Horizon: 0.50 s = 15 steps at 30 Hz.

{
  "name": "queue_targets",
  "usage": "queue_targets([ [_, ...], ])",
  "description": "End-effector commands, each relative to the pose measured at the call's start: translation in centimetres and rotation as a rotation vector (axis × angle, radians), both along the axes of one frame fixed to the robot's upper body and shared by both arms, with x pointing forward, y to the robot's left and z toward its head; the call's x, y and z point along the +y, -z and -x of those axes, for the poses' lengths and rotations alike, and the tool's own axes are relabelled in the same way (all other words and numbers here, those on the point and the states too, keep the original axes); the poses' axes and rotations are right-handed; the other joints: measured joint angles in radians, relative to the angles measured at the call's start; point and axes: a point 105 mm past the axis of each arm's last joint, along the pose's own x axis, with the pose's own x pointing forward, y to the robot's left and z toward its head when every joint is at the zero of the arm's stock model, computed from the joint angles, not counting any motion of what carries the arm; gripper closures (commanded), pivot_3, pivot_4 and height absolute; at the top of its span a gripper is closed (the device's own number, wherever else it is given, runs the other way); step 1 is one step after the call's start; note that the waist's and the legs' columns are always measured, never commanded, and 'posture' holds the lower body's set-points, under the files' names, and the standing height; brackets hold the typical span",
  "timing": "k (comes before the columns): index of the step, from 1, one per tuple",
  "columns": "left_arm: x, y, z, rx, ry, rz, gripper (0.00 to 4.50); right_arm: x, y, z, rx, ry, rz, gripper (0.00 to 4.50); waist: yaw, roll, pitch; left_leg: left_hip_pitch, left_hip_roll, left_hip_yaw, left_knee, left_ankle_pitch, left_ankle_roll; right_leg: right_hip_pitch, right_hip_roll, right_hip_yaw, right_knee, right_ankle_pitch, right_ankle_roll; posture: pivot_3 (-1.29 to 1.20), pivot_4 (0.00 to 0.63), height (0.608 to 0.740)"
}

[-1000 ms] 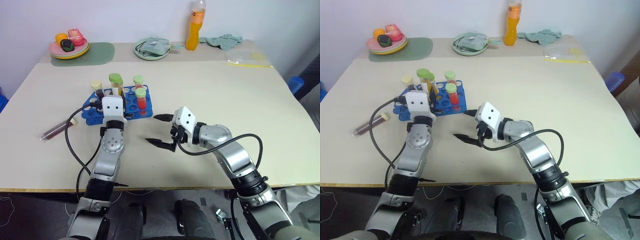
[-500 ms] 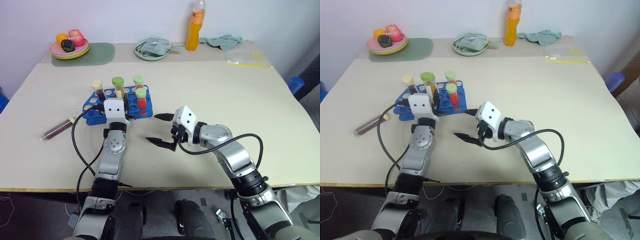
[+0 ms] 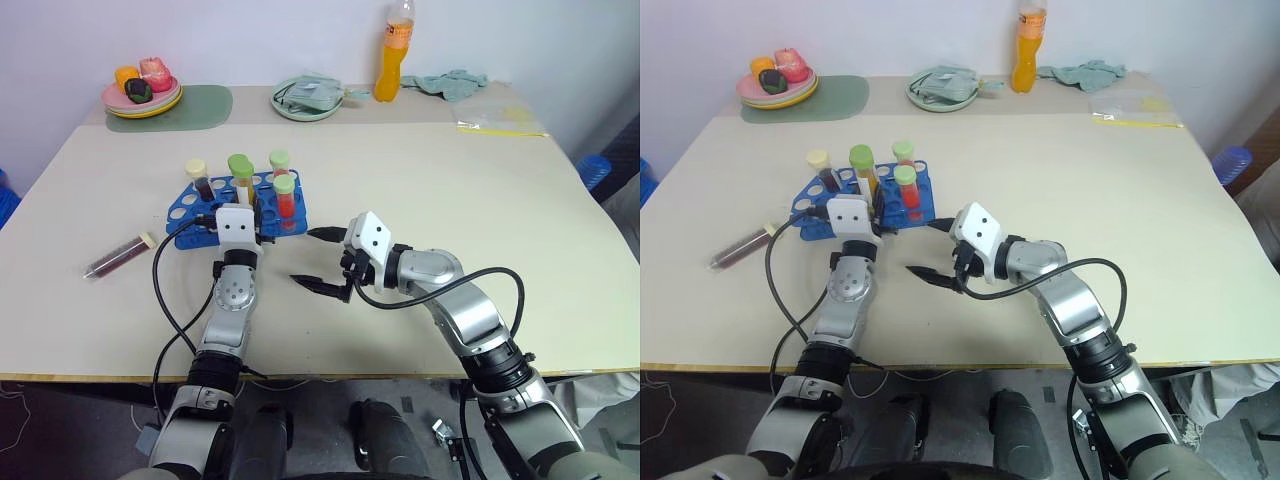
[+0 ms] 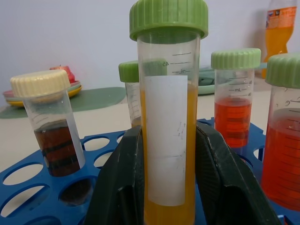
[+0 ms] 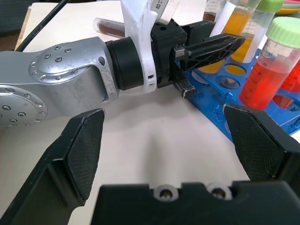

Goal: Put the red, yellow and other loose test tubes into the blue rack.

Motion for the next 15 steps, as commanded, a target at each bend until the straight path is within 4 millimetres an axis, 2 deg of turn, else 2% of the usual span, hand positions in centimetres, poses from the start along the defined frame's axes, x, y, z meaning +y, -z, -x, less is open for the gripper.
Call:
queue_targets([
  [1, 1.9, -2.9, 1.6, -0.103, 0.002, 0.106, 1.23, 0.3, -1.7, 0.5, -0.051, -0.019, -0.04, 0.0, -0.007, 0.0, 0.0, 0.0, 0.0, 0.0, 0.0, 0.0, 0.0, 0.0, 0.0, 0.0, 0.0, 0.0, 0.0, 0.0, 0.15, 0.74],
  [4, 4.5, -4.8, 3.4, -0.137, -0.026, 0.153, 1.23, 0.1, -1.9, 0.6, -0.046, -0.015, -0.049, 0.0, -0.008, 0.0, 0.0, 0.0, 0.001, 0.0, -0.001, 0.0, 0.0, -0.001, 0.0, 0.0, 0.0, 0.0, 0.0, 0.0, 0.15, 0.74],
  [9, 8.3, -8.0, 5.9, -0.141, -0.03, 0.098, 1.23, 0.0, -1.8, 0.7, -0.039, -0.021, -0.052, 0.0, -0.007, 0.0, 0.0, 0.0, 0.001, 0.0, 0.0, 0.0, 0.0, -0.001, 0.001, 0.0, 0.001, 0.0, 0.0, 0.0, 0.15, 0.74],
  [13, 11.0, -10.9, 7.2, -0.039, 0.099, 0.062, 1.23, 0.1, -1.9, 0.6, -0.039, -0.026, -0.057, 0.0, -0.007, 0.0, 0.0, 0.0, 0.001, 0.0, 0.0, 0.0, 0.0, -0.001, 0.001, 0.0, 0.001, 0.0, 0.0, 0.0, 0.15, 0.74],
  [15, 11.7, -12.0, 7.6, -0.018, 0.142, 0.035, 1.23, 0.2, -1.9, 0.6, -0.04, -0.029, -0.059, 0.0, -0.008, 0.001, 0.001, 0.0, 0.001, 0.0, -0.001, 0.0, 0.0, 0.0, 0.001, 0.0, 0.001, 0.0, 0.0, 0.0, 0.15, 0.74],
])
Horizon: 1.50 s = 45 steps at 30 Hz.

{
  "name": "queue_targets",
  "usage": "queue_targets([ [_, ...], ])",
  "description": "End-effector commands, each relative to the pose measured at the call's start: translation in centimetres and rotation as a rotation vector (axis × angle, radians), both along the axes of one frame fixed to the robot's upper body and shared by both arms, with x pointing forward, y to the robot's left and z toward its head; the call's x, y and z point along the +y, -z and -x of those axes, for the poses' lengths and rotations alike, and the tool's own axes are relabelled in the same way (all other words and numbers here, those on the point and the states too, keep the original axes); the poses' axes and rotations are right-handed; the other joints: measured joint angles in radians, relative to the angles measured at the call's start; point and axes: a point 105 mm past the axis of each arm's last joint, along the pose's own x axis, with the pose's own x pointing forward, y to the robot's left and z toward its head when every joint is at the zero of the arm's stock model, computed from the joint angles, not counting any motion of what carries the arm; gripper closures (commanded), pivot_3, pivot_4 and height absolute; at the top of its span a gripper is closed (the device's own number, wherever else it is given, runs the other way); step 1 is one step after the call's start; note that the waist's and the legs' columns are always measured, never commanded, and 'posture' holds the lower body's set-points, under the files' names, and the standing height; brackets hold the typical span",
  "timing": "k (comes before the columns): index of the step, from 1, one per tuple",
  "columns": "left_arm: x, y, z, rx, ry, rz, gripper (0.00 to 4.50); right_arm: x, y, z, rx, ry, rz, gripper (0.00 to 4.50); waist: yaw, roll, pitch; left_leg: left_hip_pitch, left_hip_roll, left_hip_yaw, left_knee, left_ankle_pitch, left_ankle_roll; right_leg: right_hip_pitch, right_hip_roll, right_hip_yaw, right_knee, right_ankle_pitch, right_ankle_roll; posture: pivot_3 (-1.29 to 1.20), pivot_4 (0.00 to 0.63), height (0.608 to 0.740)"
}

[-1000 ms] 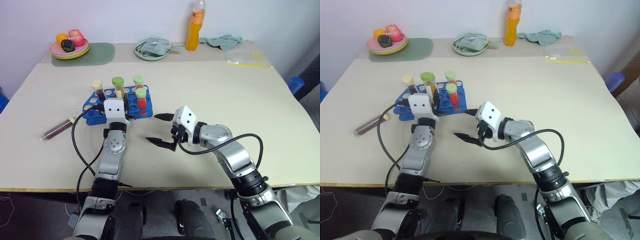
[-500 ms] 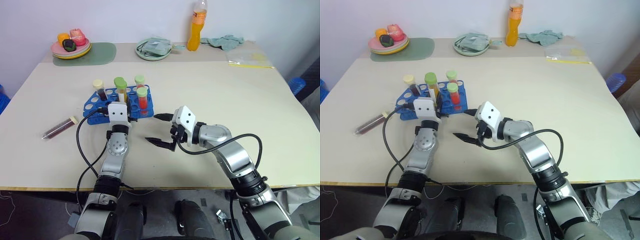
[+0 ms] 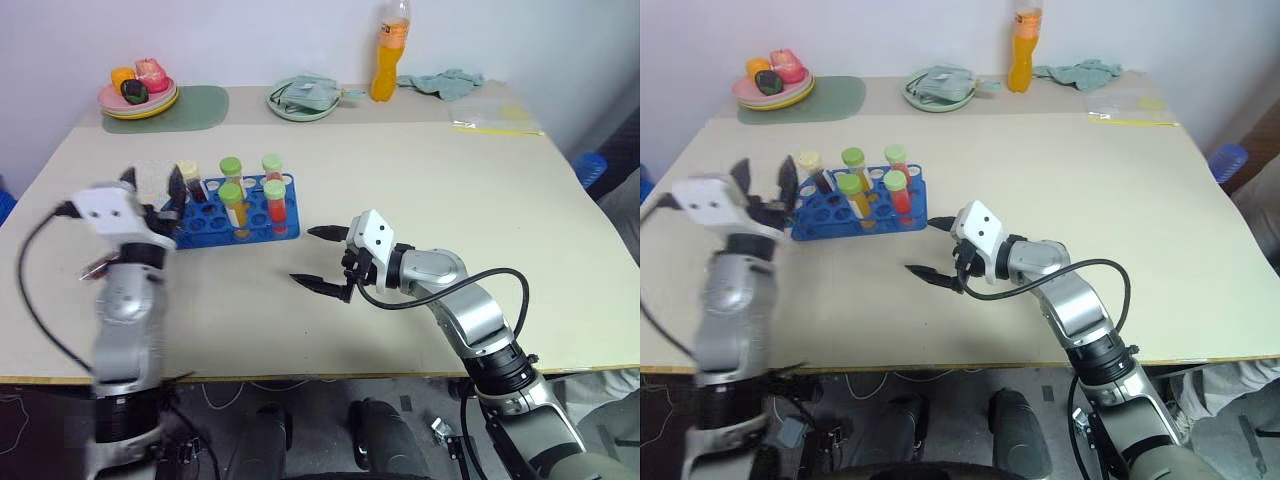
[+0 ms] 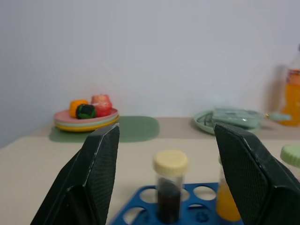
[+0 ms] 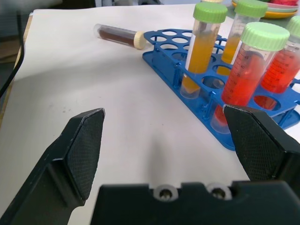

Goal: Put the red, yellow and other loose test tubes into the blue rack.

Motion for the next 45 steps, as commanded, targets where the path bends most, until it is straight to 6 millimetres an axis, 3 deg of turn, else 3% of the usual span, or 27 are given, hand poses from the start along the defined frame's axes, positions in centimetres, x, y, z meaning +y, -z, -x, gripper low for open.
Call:
queue_targets([
  [1, 0.3, -2.8, 1.2, -0.018, 0.106, 0.0, 1.23, 0.3, -1.4, 0.2, -0.044, -0.026, -0.042, 0.0, 0.001, 0.0, 0.0, 0.0, 0.0, 0.0, 0.0, 0.0, 0.0, 0.0, 0.0, 0.0, 0.0, 0.0, 0.0, 0.0, 0.15, 0.74],
  [3, 0.9, -3.1, 1.0, 0.043, 0.15, -0.034, 1.23, 0.6, -1.4, 0.1, -0.048, -0.034, -0.043, 0.0, 0.003, 0.0, 0.0, 0.0, 0.0, 0.0, 0.0, 0.0, 0.0, 0.001, 0.0, -0.001, -0.001, 0.0, 0.0, 0.0, 0.15, 0.74],
  [6, 3.2, -1.1, 0.2, 0.304, 0.104, -0.149, 1.23, 0.7, -1.5, 0.0, -0.054, -0.035, -0.046, 0.0, -0.002, 0.0, 0.0, 0.001, 0.0, -0.001, 0.0, 0.0, 0.0, 0.002, 0.0, -0.001, -0.001, 0.0, 0.0, 0.0, 0.15, 0.74],
  [10, 6.9, 0.8, 0.9, 0.614, 0.067, -0.301, 0.04, 0.5, -1.6, -0.1, -0.057, -0.03, -0.045, 0.0, -0.024, 0.001, 0.001, 0.001, 0.0, 0.0, -0.002, 0.0, 0.0, 0.0, 0.001, 0.0, 0.0, -0.001, -0.001, 0.0, 0.15, 0.74],
  [12, 9.1, 1.3, 1.1, 0.779, -0.008, -0.416, 0.04, 0.4, -1.5, -0.1, -0.058, -0.028, -0.041, 0.0, -0.026, 0.001, 0.002, 0.001, 0.001, 0.0, -0.002, 0.0, 0.0, -0.001, 0.001, 0.0, 0.001, -0.001, -0.001, 0.0, 0.15, 0.74],
  [16, 9.7, 2.5, 1.6, 1.005, 0.19, -0.491, 0.04, 0.3, -1.6, -0.2, -0.066, -0.033, -0.031, 0.0, -0.023, 0.001, 0.002, 0.001, 0.001, 0.0, -0.003, 0.0, 0.0, -0.001, 0.002, -0.001, 0.001, -0.001, -0.002, 0.0, 0.15, 0.74],
  [20, 12.1, 5.2, 1.3, 1.204, 0.206, -0.563, 0.04, -0.2, -1.8, 0.3, -0.066, -0.075, 0.0, 0.0, -0.024, 0.002, 0.003, 0.0, 0.001, 0.001, -0.003, 0.0, 0.0, -0.002, 0.002, -0.001, 0.0, -0.001, -0.001, 0.0, 0.15, 0.74],
  [29, 11.9, 8.8, -2.2, 1.342, 0.272, -0.702, 0.04, -1.5, -1.7, 1.6, -0.066, -0.099, 0.056, 0.0, -0.023, -0.001, 0.002, -0.002, 0.001, 0.001, -0.001, 0.0, 0.001, -0.002, 0.001, -0.001, 0.001, -0.001, -0.001, 0.0, 0.15, 0.74],
  [32, 11.7, 9.3, -2.5, 1.375, 0.281, -0.709, 0.92, -1.6, -1.7, 1.8, -0.069, -0.084, 0.055, 0.0, -0.027, -0.001, 0.002, -0.002, 0.001, 0.001, -0.001, 0.0, 0.001, -0.003, 0.001, -0.001, 0.001, -0.001, -0.001, 0.0, 0.15, 0.74],
  [35, 12.3, 9.4, -2.3, 1.393, 0.269, -0.727, 2.49, -1.6, -1.7, 1.9, -0.07, -0.072, 0.052, 0.0, -0.029, -0.001, 0.002, -0.002, 0.001, 0.001, -0.001, 0.0, 0.001, -0.004, 0.001, 0.0, 0.003, -0.001, -0.001, 0.0, 0.15, 0.74],
  [38, 13.3, 8.9, -1.9, 1.38, 0.233, -0.728, 3.7, -1.7, -1.7, 2.0, -0.07, -0.064, 0.053, 0.0, -0.027, -0.001, 0.002, -0.002, 0.001, 0.001, 0.0, 0.0, 0.001, -0.005, 0.001, 0.0, 0.004, -0.001, -0.001, 0.0, 0.15, 0.74],
  [41, 15.7, 6.9, -1.7, 1.286, 0.077, -0.663, 3.7, -1.9, -1.6, 2.0, -0.07, -0.053, 0.054, 0.0, -0.027, -0.002, 0.002, -0.002, 0.001, 0.001, 0.0, 0.0, 0.001, -0.005, 0.001, 0.0, 0.004, -0.001, -0.001, 0.0, 0.15, 0.74],
  [43, 17.1, 3.7, -2.7, 1.034, -0.08, -0.557, 3.7, -2.1, -1.4, 2.0, -0.067, -0.043, 0.054, 0.0, -0.028, -0.005, 0.004, -0.002, 0.001, 0.001, 0.0, 0.0, 0.001, -0.005, 0.001, 0.0, 0.004, -0.001, -0.001, 0.0, 0.15, 0.74],
  [45, 17.2, 0.4, -3.9, 0.737, -0.171, -0.507, 3.7, -2.3, -1.3, 2.0, -0.061, -0.035, 0.052, 0.0, -0.025, -0.007, 0.003, -0.004, 0.001, 0.0, 0.0, 0.0, 0.001, -0.008, 0.001, 0.0, 0.005, -0.001, -0.001, 0.0, 0.15, 0.74],
])
